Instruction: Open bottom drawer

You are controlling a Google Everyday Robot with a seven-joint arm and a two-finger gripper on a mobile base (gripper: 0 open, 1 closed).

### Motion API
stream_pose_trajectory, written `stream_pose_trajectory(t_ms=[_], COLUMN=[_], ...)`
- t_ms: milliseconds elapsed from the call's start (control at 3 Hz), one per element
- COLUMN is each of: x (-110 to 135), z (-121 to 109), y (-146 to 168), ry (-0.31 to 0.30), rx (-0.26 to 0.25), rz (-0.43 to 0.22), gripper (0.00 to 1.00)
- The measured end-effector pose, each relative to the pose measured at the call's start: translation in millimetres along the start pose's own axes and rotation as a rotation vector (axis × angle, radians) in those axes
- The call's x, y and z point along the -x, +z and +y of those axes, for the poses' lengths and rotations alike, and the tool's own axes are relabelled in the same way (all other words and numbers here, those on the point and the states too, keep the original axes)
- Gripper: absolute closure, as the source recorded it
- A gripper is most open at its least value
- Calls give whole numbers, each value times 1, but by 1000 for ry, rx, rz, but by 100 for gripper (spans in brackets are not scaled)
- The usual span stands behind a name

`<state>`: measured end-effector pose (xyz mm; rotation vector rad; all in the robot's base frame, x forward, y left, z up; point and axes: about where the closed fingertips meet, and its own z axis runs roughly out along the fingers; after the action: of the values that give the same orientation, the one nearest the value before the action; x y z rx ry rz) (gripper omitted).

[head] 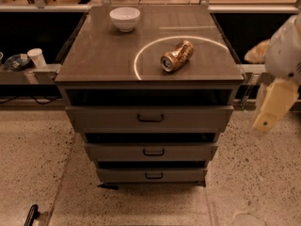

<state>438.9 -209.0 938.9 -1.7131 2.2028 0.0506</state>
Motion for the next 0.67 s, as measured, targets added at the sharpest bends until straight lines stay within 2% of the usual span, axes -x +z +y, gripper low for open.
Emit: stream_pose_trajectory(t_ms=[333, 667], x=[-14, -21], z=[29, 75], y=[86, 152], ry=[25, 28], rx=[151, 237], rz=[-170, -331], gripper=[0, 0])
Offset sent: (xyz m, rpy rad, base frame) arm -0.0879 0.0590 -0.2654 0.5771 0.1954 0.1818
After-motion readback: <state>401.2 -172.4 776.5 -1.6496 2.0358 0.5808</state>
